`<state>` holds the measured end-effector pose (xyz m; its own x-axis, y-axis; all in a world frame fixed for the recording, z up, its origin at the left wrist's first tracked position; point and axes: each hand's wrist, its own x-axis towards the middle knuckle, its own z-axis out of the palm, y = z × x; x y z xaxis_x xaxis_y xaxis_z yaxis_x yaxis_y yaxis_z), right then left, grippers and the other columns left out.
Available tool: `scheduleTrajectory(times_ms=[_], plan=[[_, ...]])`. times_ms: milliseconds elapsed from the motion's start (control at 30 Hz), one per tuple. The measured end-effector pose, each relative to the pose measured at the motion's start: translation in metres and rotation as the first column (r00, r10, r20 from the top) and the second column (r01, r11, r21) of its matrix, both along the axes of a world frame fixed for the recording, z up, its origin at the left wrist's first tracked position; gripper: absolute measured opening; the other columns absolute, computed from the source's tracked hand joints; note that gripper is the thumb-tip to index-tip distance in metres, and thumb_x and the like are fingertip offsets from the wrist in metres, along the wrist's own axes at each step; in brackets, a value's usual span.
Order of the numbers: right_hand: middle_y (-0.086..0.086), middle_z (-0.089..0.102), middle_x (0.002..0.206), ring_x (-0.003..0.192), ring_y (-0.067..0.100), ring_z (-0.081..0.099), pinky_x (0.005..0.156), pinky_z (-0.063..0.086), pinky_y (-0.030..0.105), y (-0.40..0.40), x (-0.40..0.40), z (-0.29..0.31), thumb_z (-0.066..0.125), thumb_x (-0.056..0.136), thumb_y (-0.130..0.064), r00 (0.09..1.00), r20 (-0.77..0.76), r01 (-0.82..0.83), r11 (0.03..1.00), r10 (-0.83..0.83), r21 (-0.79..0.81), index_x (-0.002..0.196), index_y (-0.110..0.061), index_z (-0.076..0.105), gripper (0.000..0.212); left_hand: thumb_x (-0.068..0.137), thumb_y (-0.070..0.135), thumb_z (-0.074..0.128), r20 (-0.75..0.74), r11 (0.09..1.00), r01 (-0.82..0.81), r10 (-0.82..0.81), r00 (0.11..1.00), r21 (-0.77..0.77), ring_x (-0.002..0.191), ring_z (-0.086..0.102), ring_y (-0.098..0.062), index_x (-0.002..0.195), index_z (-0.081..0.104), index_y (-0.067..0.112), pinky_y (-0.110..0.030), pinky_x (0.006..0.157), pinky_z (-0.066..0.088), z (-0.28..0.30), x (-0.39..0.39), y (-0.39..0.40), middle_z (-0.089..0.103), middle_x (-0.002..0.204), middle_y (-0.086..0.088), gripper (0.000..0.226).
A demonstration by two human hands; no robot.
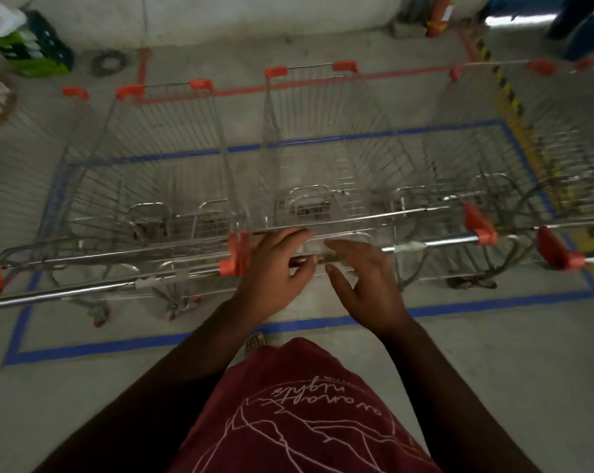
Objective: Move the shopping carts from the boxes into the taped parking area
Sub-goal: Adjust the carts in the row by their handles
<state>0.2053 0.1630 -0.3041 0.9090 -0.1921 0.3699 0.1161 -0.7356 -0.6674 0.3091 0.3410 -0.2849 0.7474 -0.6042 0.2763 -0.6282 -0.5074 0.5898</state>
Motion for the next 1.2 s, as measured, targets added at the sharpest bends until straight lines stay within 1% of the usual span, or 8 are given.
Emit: scheduleTrajectory(times_ms=[133,367,500,700,800,933,1067,1200], plan=[[-0.008,0.070,0.131,0.124,0.014,0.065,0.100,0.050,0.049,-0.040,-0.034,0.003,0.064,0.102,-0.027,0.990,-0.038,0.134,0.989,-0.132,0.061,0.135,-0.018,0.067,0.035,0.095,0.038,0.064,-0.121,0.978,0.199,-0.205,0.971,-0.054,0.123,0.059,-0.013,0.135,0.064,0.023,-0.051,0.102,0.049,-0.004,-0.014,-0.056,0.062,0.132,0.010,0.043],[-0.007,0.072,0.124,0.115,0.000,0.060,0.099,0.043,0.019,-0.080,-0.052,0.023,0.069,0.097,-0.015,0.941,-0.047,0.338,0.940,-0.336,0.039,0.130,-0.014,0.070,0.033,0.095,0.036,0.068,-0.173,0.927,0.358,-0.373,0.912,-0.110,0.121,0.063,-0.010,0.134,0.066,0.024,-0.051,0.101,0.049,-0.009,-0.005,-0.132,0.068,0.128,0.010,0.041],[-0.005,0.072,0.125,0.116,0.011,0.064,0.099,0.048,0.027,-0.100,-0.053,0.028,0.064,0.100,-0.009,0.932,-0.080,0.358,0.933,-0.354,0.046,0.132,-0.015,0.069,0.033,0.093,0.023,0.072,-0.234,0.892,0.402,-0.444,0.865,-0.206,0.116,0.067,-0.011,0.130,0.069,0.012,-0.041,0.099,0.053,-0.007,0.003,-0.173,0.071,0.126,0.002,0.039],[-0.011,0.071,0.123,0.117,0.011,0.064,0.099,0.050,0.030,-0.142,-0.064,0.039,0.064,0.100,-0.005,0.889,-0.128,0.451,0.890,-0.440,0.069,0.130,-0.019,0.070,0.034,0.092,0.025,0.069,-0.249,0.842,0.493,-0.536,0.806,-0.218,0.115,0.066,-0.012,0.130,0.067,0.012,-0.034,0.099,0.052,-0.009,-0.007,-0.220,0.070,0.125,0.000,0.040],[-0.011,0.070,0.122,0.114,0.009,0.064,0.096,0.054,0.038,-0.168,-0.071,0.041,0.065,0.100,-0.013,0.872,-0.146,0.478,0.877,-0.467,0.056,0.129,-0.020,0.070,0.030,0.094,0.031,0.068,-0.249,0.865,0.485,-0.502,0.828,-0.128,0.117,0.064,-0.013,0.134,0.065,0.015,-0.036,0.099,0.051,-0.017,-0.007,-0.230,0.067,0.130,0.001,0.043],[0.004,0.075,0.121,0.125,0.023,0.063,0.100,0.052,0.050,-0.225,-0.091,0.032,0.067,0.097,-0.039,0.806,-0.162,0.521,0.812,-0.569,-0.263,0.125,-0.018,0.072,0.035,0.091,0.048,0.055,-0.156,0.882,0.461,-0.444,0.882,0.094,0.128,0.056,-0.018,0.142,0.059,0.021,-0.045,0.108,0.045,-0.026,-0.012,-0.249,0.060,0.140,0.003,0.057],[0.003,0.074,0.107,0.092,0.024,0.069,0.082,0.055,0.044,-0.284,-0.110,0.023,0.065,0.097,-0.043,0.858,-0.184,0.421,0.861,-0.480,-0.286,0.128,-0.016,0.069,0.041,0.090,0.044,0.061,-0.100,0.920,0.380,-0.371,0.923,0.094,0.120,0.062,-0.021,0.135,0.064,0.016,-0.041,0.101,0.049,-0.023,-0.029,-0.282,0.066,0.132,0.000,0.053],[-0.002,0.072,0.103,0.095,0.025,0.068,0.086,0.051,0.042,-0.326,-0.120,0.017,0.065,0.092,-0.058,0.896,-0.247,0.273,0.895,-0.370,-0.353,0.136,-0.021,0.063,0.058,0.088,0.044,0.064,-0.211,0.997,0.082,-0.080,0.974,-0.002,0.116,0.067,-0.017,0.124,0.070,0.022,-0.030,0.093,0.054,-0.023,-0.060,-0.310,0.068,0.130,0.003,0.043]])
